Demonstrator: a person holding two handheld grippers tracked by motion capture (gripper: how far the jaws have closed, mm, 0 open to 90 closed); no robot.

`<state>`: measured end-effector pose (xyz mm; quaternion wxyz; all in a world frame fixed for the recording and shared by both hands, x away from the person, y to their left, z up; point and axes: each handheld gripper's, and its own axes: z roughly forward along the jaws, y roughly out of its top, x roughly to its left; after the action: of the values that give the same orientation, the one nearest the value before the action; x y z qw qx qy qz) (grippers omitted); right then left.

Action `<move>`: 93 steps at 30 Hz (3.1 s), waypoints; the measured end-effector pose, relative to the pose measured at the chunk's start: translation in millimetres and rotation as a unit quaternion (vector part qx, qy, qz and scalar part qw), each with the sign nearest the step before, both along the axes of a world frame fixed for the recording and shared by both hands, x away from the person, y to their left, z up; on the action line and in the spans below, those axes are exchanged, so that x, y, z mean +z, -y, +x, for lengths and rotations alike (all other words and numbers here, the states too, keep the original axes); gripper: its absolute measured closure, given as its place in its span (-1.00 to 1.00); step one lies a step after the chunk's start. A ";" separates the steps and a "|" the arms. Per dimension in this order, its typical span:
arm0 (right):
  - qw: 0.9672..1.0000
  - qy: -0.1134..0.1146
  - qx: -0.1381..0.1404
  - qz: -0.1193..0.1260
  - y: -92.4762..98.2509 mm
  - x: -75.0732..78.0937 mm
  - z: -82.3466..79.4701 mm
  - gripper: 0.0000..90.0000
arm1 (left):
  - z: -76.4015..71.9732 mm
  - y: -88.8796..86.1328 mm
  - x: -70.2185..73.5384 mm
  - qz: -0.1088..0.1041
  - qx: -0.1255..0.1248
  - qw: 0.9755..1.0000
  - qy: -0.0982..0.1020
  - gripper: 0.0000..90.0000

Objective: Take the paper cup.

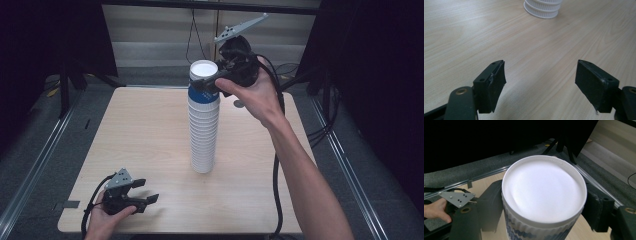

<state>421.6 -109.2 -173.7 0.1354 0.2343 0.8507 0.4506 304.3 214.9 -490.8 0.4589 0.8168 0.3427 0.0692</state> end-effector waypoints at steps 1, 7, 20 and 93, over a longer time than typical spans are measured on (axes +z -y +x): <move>1.000 0.001 0.001 0.005 0.3 0.5 -0.4 -0.40 | 0.1 0.0 -0.1 0.000 0.001 1.000 0.000 -0.47; 1.000 0.003 -0.002 0.015 2.7 2.5 -0.4 -0.39 | 0.1 0.1 -0.1 -0.001 0.000 1.000 0.000 -0.47; 0.999 0.017 -0.005 0.034 0.6 15.4 -2.9 -0.39 | 0.0 3.1 -0.5 0.000 -0.003 1.000 -0.001 -0.47; 0.988 0.056 -0.104 0.101 101.8 -15.1 -39.8 -0.37 | 4.3 3.1 3.1 -0.014 -0.005 1.000 0.001 -0.64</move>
<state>381.8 -211.0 -188.9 0.2042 0.3084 0.7630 0.5302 308.7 211.8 -487.7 0.4713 0.8117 0.3392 0.0632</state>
